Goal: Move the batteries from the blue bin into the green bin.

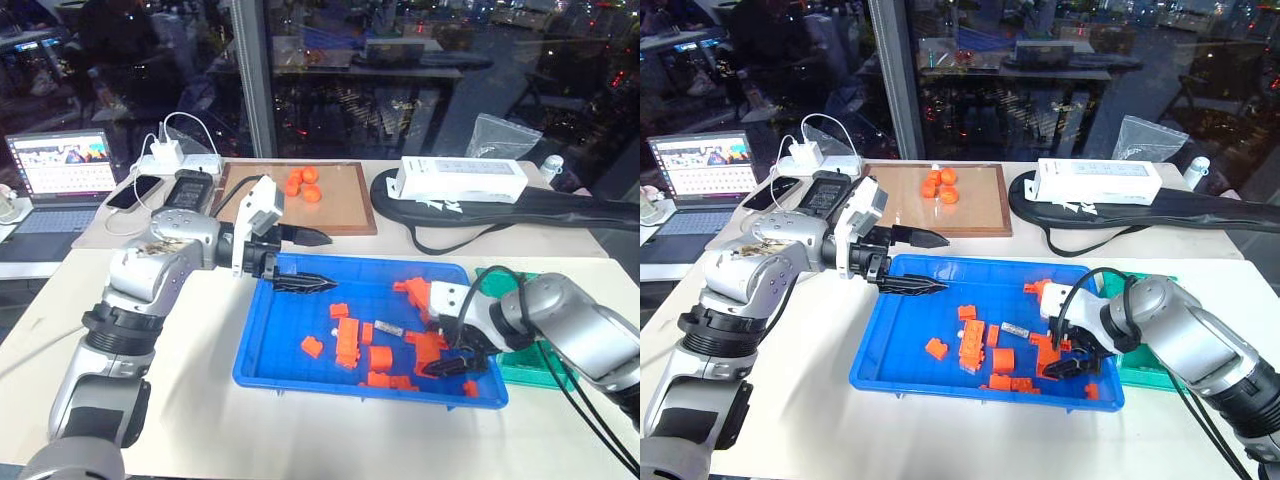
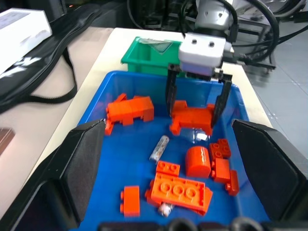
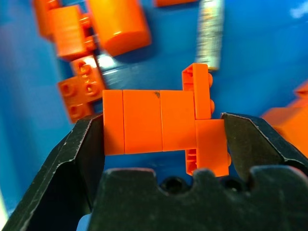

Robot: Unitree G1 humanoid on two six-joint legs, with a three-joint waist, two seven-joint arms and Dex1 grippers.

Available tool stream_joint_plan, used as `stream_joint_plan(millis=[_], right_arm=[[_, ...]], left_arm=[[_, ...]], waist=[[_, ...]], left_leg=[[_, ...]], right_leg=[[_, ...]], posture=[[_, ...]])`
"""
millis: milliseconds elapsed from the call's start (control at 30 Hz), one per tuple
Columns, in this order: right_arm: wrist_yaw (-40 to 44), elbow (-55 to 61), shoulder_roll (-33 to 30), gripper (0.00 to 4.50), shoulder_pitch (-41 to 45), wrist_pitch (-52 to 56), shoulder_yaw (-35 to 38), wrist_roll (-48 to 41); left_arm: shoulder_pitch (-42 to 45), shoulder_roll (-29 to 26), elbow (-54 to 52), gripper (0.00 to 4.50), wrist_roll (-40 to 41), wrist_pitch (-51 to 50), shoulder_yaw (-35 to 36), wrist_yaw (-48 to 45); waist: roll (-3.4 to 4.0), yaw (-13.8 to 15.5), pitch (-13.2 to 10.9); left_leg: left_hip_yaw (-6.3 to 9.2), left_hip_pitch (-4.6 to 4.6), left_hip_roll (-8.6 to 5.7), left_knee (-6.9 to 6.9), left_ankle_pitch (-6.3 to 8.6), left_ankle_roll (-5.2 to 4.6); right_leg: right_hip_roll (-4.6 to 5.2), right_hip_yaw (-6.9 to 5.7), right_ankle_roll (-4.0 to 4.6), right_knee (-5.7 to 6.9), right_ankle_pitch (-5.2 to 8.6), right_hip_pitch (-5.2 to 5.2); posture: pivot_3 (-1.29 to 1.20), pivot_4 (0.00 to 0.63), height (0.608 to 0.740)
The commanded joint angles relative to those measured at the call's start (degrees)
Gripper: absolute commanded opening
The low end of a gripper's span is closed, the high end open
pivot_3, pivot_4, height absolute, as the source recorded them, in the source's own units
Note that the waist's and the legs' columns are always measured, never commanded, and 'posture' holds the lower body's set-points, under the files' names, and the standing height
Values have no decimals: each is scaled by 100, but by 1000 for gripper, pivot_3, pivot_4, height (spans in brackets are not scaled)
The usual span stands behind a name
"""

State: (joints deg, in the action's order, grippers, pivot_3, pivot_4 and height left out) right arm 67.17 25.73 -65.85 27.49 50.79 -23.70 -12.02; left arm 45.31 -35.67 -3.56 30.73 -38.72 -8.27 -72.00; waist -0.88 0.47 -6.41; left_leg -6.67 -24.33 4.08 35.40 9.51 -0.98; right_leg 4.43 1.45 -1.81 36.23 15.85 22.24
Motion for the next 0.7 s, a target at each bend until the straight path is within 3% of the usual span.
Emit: stream_joint_plan(millis=[33, 67, 500, 700], right_arm=[[219, 173, -298, 3592, -63, -98, 148, 37], [309, 139, -391, 4046, -61, -102, 221, -4], [726, -306, -259, 4046, 542, -97, 565, -280], [424, -333, 83, 4046, 464, -160, 521, -174]], left_arm=[[127, -8, -48, 4500, -1, 87, 24, -56], [116, -14, -57, 4500, 3, 70, 19, -66], [5, -122, -192, 4500, 19, -31, 60, -69], [-27, -179, -251, 4500, 38, -57, 72, -43]], waist=[[0, 4, 0], [0, 5, 0], [-1, 4, 0], [-1, 14, 0]], left_leg=[[0, 0, 0, 0, 0, 0], [0, 0, 0, 0, 0, 0], [3, 0, 1, 0, 0, 0], [3, 0, 0, 1, 0, 0]], right_leg=[[-1, -1, 0, -1, 0, 0], [0, -1, 0, -1, 0, -1], [1, 0, 1, -2, 1, 0], [2, 0, 1, -2, 0, -1]], posture=[[0, 150, 699], [0, 150, 699], [0, 150, 699], [0, 150, 699]])
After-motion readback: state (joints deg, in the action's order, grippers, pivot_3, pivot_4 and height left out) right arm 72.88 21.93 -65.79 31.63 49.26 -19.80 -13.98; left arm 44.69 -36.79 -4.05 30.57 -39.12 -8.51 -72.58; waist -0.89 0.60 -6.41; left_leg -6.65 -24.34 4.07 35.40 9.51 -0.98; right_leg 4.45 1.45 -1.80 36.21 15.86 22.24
